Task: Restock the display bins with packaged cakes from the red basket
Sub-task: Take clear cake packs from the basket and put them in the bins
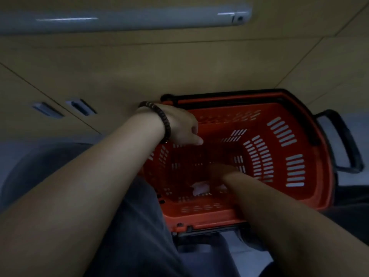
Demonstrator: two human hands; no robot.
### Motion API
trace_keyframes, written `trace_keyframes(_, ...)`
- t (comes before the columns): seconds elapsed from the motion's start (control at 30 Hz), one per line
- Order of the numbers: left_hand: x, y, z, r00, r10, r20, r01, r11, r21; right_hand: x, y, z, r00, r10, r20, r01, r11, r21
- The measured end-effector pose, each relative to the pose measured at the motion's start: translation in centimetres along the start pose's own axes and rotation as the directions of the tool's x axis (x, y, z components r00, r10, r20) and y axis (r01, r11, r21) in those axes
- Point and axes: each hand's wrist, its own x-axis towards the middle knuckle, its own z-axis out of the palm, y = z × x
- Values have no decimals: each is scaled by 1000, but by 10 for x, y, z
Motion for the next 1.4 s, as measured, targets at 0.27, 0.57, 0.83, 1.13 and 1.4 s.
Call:
trace_keyframes(0.27,7,4,-3,1000,1,18,-1,1000,15,15,9,8,999,20,44,-16,997,-70)
trace_keyframes(0.57,12,-4,-2,999,-21,48,21,1000,5,2,16,-26,992,-64,105,57,996,65)
trace_keyframes(0.83,7,-10,2,1000,29,4,-28,992,-120,-131,8,-140,953,-286,104,201,847,493)
trace_keyframes(1.13,-16,2,2,902,-9,-431,-275,759,-590,-234,29,-174,841,-360,-405,515,760,396)
trace_keyframes(1.4,-136,14,-27,664,-157,-731,-419,732,-538,-299,-1,-181,465,-427,-775,706,707,34)
